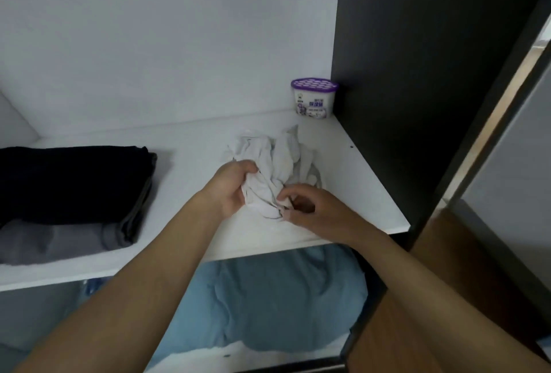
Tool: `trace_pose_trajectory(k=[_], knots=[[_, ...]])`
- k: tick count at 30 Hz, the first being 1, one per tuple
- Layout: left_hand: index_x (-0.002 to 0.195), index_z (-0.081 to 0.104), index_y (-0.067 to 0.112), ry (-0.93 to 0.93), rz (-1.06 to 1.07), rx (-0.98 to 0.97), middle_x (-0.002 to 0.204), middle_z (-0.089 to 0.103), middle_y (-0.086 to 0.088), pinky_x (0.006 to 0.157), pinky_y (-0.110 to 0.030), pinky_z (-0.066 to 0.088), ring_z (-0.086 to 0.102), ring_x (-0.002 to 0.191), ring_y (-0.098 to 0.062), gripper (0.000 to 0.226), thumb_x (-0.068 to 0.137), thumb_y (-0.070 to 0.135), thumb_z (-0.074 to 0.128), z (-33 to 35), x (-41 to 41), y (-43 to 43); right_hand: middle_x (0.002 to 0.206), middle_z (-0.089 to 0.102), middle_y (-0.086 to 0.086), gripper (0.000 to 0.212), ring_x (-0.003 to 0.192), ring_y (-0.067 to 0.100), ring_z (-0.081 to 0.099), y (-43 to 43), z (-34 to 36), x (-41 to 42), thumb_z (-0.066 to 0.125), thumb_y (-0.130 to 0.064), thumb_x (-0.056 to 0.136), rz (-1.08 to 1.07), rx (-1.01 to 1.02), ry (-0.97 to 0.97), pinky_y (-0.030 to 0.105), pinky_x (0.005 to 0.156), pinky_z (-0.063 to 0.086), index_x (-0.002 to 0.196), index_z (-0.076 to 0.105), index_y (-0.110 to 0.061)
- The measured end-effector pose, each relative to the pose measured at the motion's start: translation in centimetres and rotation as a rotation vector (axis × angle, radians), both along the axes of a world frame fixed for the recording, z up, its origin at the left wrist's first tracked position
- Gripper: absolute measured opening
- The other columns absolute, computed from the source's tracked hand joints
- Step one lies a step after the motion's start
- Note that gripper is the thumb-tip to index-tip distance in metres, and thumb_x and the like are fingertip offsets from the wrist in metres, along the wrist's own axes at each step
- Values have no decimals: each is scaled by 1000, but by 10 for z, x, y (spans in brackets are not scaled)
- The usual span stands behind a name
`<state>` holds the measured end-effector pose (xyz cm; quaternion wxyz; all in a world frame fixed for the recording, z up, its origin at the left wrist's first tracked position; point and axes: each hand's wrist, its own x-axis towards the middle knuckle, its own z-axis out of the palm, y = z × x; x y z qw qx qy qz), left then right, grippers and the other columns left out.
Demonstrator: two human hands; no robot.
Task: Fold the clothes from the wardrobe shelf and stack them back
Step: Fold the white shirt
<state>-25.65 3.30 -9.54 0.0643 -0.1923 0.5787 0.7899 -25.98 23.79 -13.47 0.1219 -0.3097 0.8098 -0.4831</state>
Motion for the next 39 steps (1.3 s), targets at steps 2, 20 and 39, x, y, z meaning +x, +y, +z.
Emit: trace_pose_trajectory(k=[2,20,39], knots=[[118,66,1,45,-36,-31,115,72,-18,78,-35,59,70,106,-31,32,91,2,48,9,26,-7,117,66,-14,27,105,-1,63,-7,7,21,70,-30,91,-125,-150,-123,14,89,50,116,62,-33],[113,70,13,106,173,-106,101,77,-8,70,-29,60,74,87,-19,24,103,28,54,-50,355,-123,79,57,7,28,75,13,51,-110,15,287,58,-17,97,-441,-271,-136,27,66,39,94,61,10],[140,43,28,-101,-301,-671,138,51,6,100,-27,46,52,120,-14,61,88,24,75,-190,511,-89,66,67,6,44,68,21,69,-78,-27,403,39,-2,86,-314,-610,-883,29,65,58,56,69,-11]])
